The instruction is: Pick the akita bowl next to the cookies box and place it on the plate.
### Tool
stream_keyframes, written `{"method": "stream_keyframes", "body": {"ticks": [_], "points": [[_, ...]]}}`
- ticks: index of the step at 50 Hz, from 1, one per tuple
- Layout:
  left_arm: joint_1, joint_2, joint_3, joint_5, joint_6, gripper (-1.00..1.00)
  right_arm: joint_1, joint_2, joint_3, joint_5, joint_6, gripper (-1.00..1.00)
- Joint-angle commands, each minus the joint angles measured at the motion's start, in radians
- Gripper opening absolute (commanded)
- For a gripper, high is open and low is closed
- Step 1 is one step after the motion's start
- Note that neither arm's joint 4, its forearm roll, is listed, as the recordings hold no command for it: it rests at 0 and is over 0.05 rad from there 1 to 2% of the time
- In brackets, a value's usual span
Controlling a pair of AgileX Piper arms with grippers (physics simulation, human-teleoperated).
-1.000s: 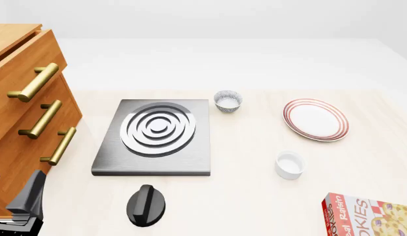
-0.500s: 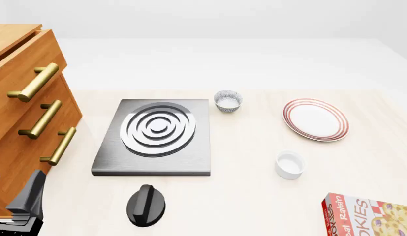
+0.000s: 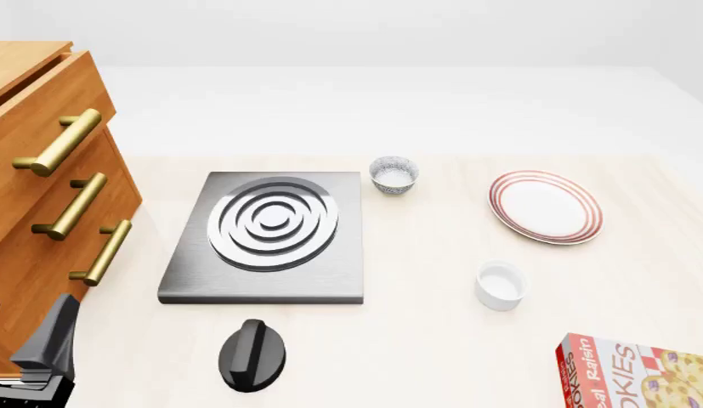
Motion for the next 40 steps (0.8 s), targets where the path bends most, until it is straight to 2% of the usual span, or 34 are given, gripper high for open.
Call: {"method": "stream_keyframes", "body": {"ticks": [1,16,20,21,23,24,27,40], "points": [[0.0,0.0,0.0,0.0,0.0,1.0,0.035,-0.099,-0.003,0.059,0.037,-1.0],[0.0,0.0,0.0,0.0,0.0,1.0,0.126,-0.202,-0.017,0.143,0.075,-1.0],[0.0,0.0,0.0,0.0,0.0,1.0,0.153,-0.216,-0.011,0.151,0.099,-1.0],[0.0,0.0,0.0,0.0,0.0,1.0,0.173,-0.222,-0.002,0.15,0.122,-1.0],[0.0,0.0,0.0,0.0,0.0,1.0,0.174,-0.225,-0.006,0.158,0.118,-1.0],[0.0,0.0,0.0,0.0,0.0,1.0,0.212,-0.233,0.015,0.154,0.166,-1.0],[0.0,0.0,0.0,0.0,0.0,1.0,0.208,-0.236,0.006,0.165,0.155,-1.0],[0.0,0.0,0.0,0.0,0.0,1.0,0.289,-0.254,0.029,0.174,0.228,-1.0]]}}
